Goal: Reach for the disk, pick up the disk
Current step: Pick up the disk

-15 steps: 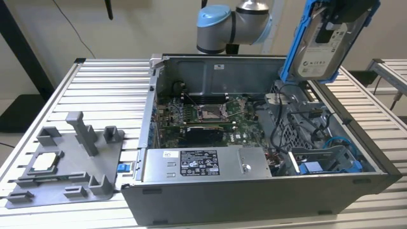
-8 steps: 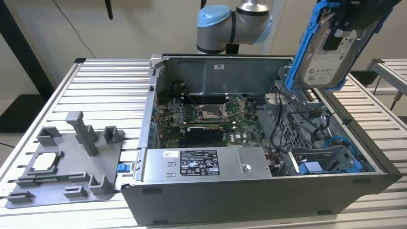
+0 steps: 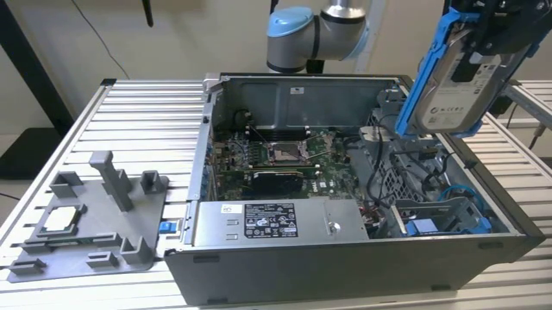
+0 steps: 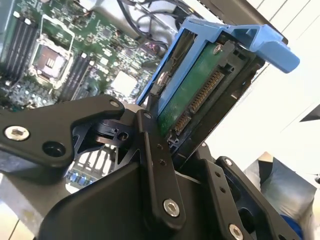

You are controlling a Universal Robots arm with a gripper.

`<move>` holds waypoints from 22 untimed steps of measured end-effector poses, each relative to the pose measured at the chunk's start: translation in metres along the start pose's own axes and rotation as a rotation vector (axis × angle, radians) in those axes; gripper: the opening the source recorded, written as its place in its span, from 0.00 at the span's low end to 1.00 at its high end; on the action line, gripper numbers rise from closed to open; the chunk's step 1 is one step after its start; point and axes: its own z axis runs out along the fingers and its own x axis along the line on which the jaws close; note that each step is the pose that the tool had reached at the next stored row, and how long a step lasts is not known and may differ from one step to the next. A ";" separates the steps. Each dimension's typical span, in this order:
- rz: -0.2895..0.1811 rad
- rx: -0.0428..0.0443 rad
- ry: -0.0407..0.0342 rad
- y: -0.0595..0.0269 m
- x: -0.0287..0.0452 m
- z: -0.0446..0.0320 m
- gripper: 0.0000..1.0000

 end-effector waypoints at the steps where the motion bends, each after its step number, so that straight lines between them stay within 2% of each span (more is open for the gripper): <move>1: 0.000 0.0000 0.0000 0.0001 0.0037 0.0001 0.00; 7: 0.001 0.0000 0.0000 0.0007 0.0295 0.0025 0.00; 13: 0.001 0.0005 0.0000 0.0014 0.0523 0.0116 0.00; 19: 0.001 0.0017 0.0001 0.0037 0.0716 0.0221 0.00; 22: 0.001 0.0019 0.0000 0.0072 0.0763 0.0274 0.00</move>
